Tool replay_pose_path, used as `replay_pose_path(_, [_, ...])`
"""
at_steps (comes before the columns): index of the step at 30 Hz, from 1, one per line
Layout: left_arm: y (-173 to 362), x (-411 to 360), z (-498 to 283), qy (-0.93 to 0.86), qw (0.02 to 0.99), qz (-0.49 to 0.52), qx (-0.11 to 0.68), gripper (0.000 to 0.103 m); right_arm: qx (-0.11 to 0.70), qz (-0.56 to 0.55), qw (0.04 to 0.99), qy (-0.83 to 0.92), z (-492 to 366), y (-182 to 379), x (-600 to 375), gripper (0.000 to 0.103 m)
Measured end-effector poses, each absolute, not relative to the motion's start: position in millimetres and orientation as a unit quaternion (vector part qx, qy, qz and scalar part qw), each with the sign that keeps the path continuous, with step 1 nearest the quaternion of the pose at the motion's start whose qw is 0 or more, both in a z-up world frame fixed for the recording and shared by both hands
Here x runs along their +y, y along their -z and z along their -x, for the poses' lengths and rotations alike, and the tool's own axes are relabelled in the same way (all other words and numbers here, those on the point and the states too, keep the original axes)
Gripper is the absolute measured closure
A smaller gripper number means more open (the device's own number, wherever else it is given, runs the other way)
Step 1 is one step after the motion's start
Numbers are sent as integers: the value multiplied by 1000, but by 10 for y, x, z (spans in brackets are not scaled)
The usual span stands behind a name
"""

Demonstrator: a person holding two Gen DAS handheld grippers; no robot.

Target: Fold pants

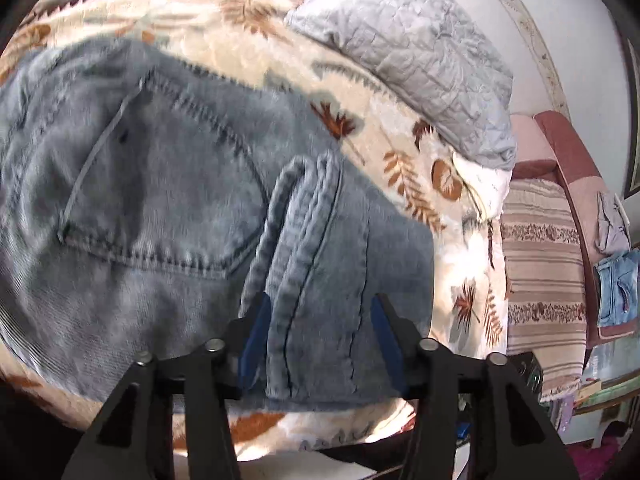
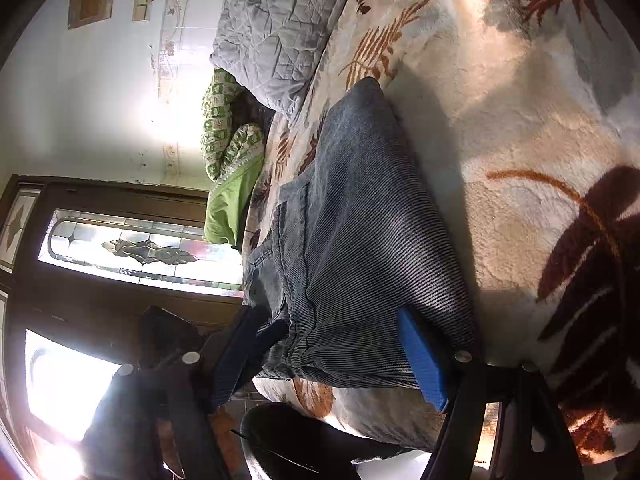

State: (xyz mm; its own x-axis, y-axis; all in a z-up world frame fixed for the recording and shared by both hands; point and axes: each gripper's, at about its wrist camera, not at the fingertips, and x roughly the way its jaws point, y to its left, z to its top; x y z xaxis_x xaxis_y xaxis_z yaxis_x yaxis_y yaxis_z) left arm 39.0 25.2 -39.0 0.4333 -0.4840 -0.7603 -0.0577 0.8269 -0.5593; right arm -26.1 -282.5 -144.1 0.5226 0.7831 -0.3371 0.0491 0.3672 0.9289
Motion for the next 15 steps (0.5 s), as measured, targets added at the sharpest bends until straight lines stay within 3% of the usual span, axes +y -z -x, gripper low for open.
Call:
replay_pose_path(10, [609,110,-1189,130,795,248,538,43,408,-501,714,-269,284,1454,-2855,27])
replay_pose_path(11, [624,98,-1225,129,796,246,538,48,408,-501,714,-270,284,1451,-2855,27])
replay_pose_path(12, [636,82,-1262,131,797,235,541,80,408,-499,715,-271,291,1453,-2860,27])
replay_pose_path(13, [637,51,-1295,126,801,218,543,88,408,-497,716,-272,297,1452,-2861,27])
replay_pose_path(15, [620,25,-1323,126,809,207,535,89,407,-495,718,-272,285,1437,-2849,27])
